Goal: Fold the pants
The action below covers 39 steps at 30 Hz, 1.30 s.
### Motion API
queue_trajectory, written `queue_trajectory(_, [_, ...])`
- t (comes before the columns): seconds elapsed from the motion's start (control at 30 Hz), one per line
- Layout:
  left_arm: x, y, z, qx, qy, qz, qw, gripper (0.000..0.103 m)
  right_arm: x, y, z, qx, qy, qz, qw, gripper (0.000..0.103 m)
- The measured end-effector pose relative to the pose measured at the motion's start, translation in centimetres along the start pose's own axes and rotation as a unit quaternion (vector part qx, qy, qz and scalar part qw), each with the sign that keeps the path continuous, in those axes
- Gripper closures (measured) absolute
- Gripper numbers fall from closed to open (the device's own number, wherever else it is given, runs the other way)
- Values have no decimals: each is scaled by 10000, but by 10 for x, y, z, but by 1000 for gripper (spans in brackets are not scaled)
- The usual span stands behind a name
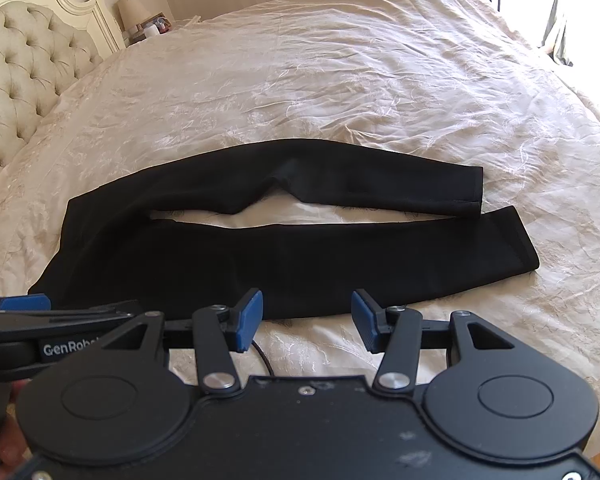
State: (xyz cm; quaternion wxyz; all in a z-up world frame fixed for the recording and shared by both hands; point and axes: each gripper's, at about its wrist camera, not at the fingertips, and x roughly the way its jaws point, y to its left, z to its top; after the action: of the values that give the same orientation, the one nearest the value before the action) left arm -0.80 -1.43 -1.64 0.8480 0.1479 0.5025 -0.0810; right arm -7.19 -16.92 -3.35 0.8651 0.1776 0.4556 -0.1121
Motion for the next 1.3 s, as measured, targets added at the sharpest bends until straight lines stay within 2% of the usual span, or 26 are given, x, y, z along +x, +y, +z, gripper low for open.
queue_trajectory(0.1, [0, 2, 2, -21, 21, 65, 10000, 14, 3, -1, 1, 32, 58, 22, 10000, 51])
queue_trajectory(0.3, [3, 13, 4, -74, 85, 158, 9998, 15, 16, 5, 5, 139, 238, 88, 9996, 51])
queue_trajectory(0.6, [30, 26, 20, -200, 335, 1, 9992, 15, 43, 16, 13, 156, 536, -7, 9984, 51])
queue_trajectory(0.8, [51, 27, 46, -47, 340, -221, 9992, 15, 57, 16, 35, 293, 525, -269, 9978, 51])
queue_trajectory(0.97, [68, 31, 60, 30, 125, -367, 9992, 15, 71, 19, 50, 409, 470, -458, 9970, 51])
queue_trajectory(1.13, [98, 34, 76, 281, 486, -459, 9974, 15, 88, 19, 54, 411, 368, -854, 9948, 51])
queue_trajectory(1.3, [120, 38, 83, 434, 528, -637, 9956, 15, 104, 6, 59, 367, 308, -1427, 9886, 51])
